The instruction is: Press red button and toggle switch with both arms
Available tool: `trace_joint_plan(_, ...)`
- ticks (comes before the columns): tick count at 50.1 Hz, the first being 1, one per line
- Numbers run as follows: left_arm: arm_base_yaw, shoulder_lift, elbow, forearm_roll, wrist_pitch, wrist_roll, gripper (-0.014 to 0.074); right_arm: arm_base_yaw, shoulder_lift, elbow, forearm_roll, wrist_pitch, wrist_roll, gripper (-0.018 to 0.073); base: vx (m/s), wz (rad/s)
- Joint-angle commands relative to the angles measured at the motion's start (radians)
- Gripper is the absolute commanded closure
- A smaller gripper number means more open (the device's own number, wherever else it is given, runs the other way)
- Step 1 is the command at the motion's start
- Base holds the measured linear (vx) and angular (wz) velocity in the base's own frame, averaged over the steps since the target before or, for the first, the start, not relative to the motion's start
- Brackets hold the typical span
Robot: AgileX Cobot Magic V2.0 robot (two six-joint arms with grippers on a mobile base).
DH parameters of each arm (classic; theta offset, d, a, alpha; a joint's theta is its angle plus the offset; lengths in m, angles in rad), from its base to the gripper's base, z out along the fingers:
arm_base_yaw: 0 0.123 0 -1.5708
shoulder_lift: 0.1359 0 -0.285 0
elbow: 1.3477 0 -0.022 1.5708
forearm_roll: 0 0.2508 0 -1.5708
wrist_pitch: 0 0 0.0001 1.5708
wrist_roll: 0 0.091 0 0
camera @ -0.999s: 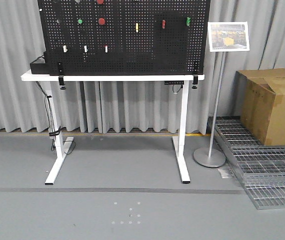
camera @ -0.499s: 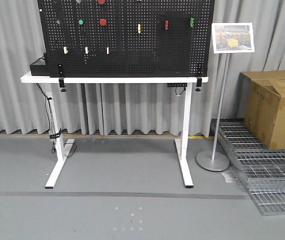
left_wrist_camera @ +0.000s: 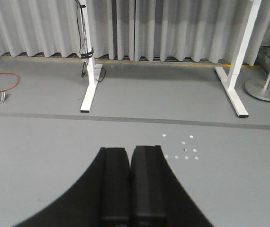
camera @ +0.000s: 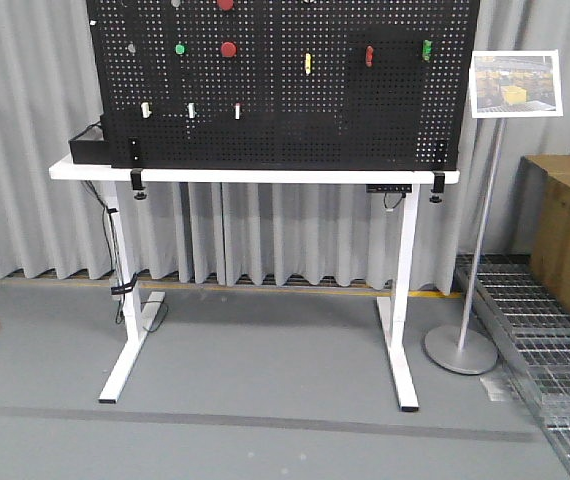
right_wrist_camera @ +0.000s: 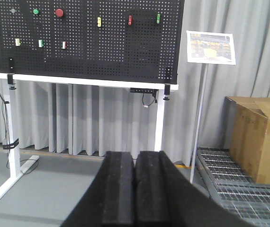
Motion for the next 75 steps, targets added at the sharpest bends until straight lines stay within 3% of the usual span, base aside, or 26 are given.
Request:
trace_joint_plan(1,-0.002,-0.016,0.026,-0.008,-0.071,-0.007,0.0594,-0.005,-0.006,0.012,-0.006,-0.079,-0.004,0.0559,0.36,0.0)
trace_joint_plan(75,-0.002,-0.016,0.026,-0.008,-0.071,-0.007,0.0594,-0.005,-0.006,0.012,-0.006,-0.077,-0.004,0.0559,0.41,0.0)
